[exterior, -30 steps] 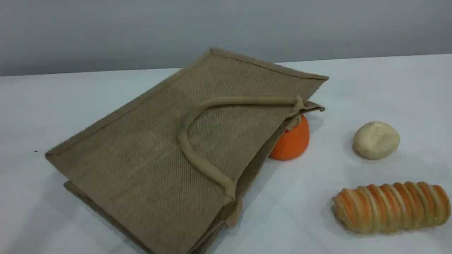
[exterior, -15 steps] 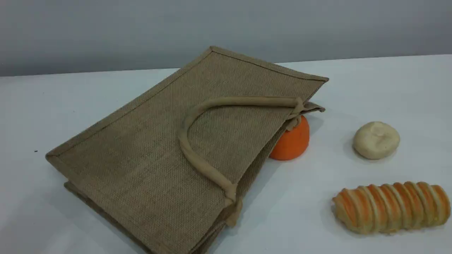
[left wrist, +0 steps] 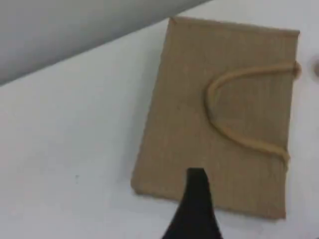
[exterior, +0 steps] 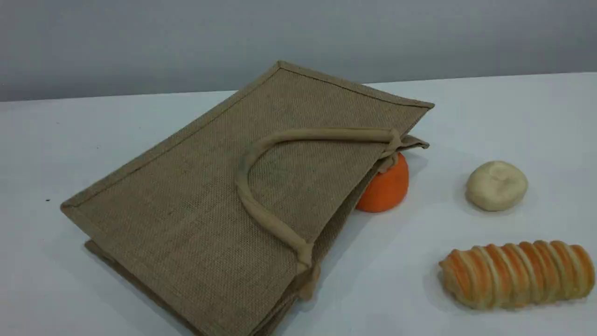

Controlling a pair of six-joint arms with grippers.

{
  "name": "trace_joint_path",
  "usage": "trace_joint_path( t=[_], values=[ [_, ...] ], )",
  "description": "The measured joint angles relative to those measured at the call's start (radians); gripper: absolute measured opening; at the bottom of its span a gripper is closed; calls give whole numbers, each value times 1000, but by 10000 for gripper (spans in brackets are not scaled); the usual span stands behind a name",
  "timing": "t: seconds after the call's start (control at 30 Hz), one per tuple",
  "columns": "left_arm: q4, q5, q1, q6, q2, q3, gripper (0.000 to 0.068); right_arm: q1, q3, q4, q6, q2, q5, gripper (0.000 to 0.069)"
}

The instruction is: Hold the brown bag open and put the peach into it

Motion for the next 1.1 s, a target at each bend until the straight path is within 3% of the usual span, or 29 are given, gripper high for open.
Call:
trace_joint_path(
  t=[0.13,0.4,0.7,1.1],
  values=[
    [-5,1,0,1,-229,193,535,0,101,20,0,-102,1,576],
    [-29,2,0,-8,-619,509,534,0,407,22,0,-270,-27,576],
    [-27,-8,0,-80,-713,701,534,0,689,15,-77,-273,-133,576],
    [-20,-82,0,-84,-713,726,534,0,734,22,-74,-273,-155,576]
  ],
)
